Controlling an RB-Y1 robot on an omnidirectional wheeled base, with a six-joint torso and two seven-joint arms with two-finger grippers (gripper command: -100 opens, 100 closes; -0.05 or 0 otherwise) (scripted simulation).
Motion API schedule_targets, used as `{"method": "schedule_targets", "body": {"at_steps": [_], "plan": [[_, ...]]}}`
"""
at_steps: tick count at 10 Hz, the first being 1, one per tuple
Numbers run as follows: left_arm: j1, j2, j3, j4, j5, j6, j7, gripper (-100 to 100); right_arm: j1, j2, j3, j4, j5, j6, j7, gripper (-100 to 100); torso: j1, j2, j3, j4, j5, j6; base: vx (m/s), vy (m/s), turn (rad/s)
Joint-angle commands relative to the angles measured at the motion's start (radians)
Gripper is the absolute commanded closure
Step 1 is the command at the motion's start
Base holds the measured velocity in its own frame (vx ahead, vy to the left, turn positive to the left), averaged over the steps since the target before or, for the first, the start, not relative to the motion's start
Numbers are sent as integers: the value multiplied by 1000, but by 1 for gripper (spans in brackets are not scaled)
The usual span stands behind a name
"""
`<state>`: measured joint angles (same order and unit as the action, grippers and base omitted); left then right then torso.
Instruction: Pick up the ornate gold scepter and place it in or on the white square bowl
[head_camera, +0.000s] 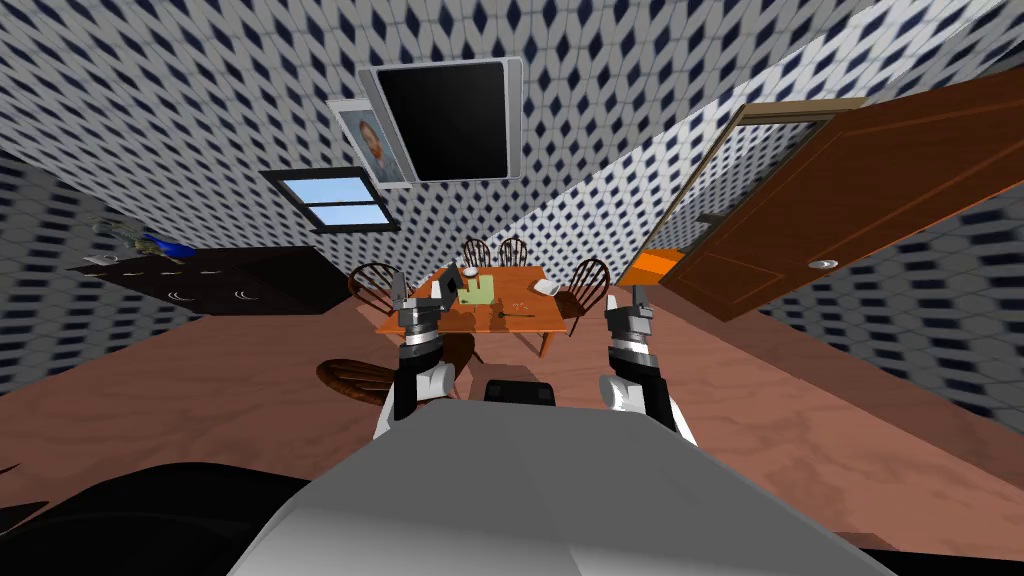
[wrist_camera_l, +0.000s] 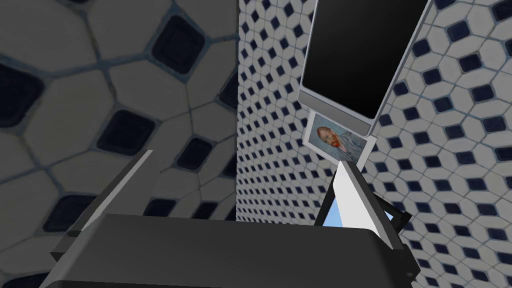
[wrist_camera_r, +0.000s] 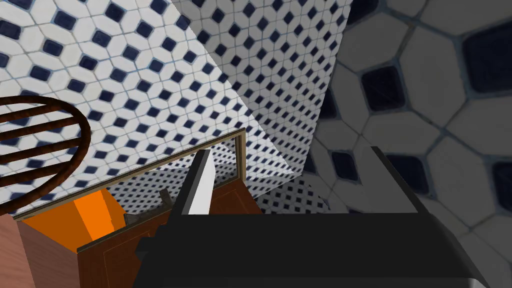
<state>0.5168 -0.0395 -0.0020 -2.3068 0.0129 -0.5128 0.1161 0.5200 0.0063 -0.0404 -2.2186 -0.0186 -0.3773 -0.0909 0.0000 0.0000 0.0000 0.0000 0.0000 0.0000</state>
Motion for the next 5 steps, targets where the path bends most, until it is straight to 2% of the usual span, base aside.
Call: {"method": "schedule_targets", "body": {"at_steps": [1, 4, 5], "plan": [[0, 0, 0, 0, 0, 0, 0, 0, -3, -36, 10, 7, 3, -6, 1, -100, 0, 0, 0, 0, 0, 0, -15, 7, 66], [0, 0, 0, 0, 0, 0, 0, 0, -21, -130, 42, 35, 18, -24, 6, -100, 1, 2, 1, 0, 0, 0, -34, 20, 131], [0, 0, 0, 0, 0, 0, 0, 0, -21, -139, 42, 35, 18, -24, 6, -100, 1, 2, 1, 1, 0, 0, -19, 14, 54]]}}
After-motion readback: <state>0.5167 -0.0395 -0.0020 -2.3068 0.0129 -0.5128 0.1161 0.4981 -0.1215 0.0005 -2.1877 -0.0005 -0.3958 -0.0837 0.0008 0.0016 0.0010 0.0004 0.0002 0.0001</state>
